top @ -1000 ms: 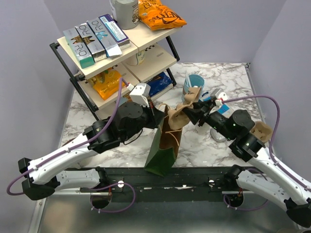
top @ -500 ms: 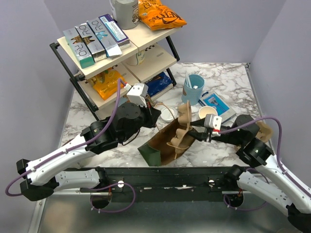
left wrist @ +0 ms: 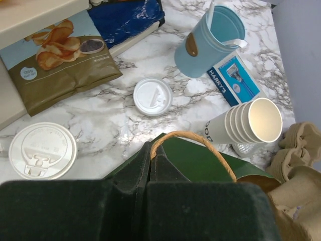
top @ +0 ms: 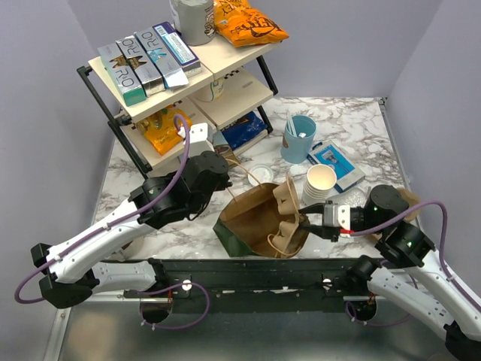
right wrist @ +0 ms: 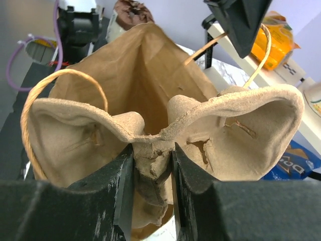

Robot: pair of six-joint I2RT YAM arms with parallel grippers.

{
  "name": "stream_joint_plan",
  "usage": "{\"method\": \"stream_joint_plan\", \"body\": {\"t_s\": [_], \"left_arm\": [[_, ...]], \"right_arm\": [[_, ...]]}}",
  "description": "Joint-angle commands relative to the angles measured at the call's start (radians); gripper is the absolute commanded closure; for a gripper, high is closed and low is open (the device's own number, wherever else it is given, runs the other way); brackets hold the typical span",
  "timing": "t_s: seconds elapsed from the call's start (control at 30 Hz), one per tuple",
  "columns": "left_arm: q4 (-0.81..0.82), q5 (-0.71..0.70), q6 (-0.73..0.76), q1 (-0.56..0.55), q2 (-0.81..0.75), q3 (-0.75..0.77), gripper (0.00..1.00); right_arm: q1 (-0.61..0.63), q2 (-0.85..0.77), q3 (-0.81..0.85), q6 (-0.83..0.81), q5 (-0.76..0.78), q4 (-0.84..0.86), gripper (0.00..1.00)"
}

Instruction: Pack the takeout coffee

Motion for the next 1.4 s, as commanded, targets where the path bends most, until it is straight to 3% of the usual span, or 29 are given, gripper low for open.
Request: {"method": "stream_joint_plan", "body": {"t_s": [0.0,0.13,0.27,0.43,0.87,1.0,1.2,1.37], "left_arm": [[-0.08,-0.062,-0.045,0.031,-0.012,0.031,1.0],[0.016,0.056,0.044,0.033,-0.035,-0.01,1.0],[0.249,0.414,0.194,0.033,-0.074,-0.113,1.0],[0.331,0.516,0.2,0.013,-0.075,-0.159,1.0],[0.322,0.354,0.121,-0.015,-0.096,-0.145,1.0],[0.351,0.346,0.112,-0.031,-0.12,-0.16,1.0],[0.302,0.199,0.047,-0.077,-0.13,-0.145,1.0],[0.308,0.171,0.038,-0.085,-0.128,-0.13,1.0]], "right_arm": [[0.007,-0.034,0.019,-0.063,-0.076,-0.093,0.62],[0.007,-0.039,0.015,0.004,-0.023,-0.041,0.62],[0.007,-0.008,0.013,0.156,0.161,0.106,0.62],[0.007,0.084,0.06,0.288,0.385,0.183,0.62],[0.007,0.113,0.182,0.471,0.435,0.252,0.6],[0.007,0.179,0.223,0.434,0.407,0.22,0.59],[0.063,0.234,0.271,0.354,0.553,0.133,0.6],[0.163,0.257,0.251,0.252,0.649,0.099,0.6]]}}
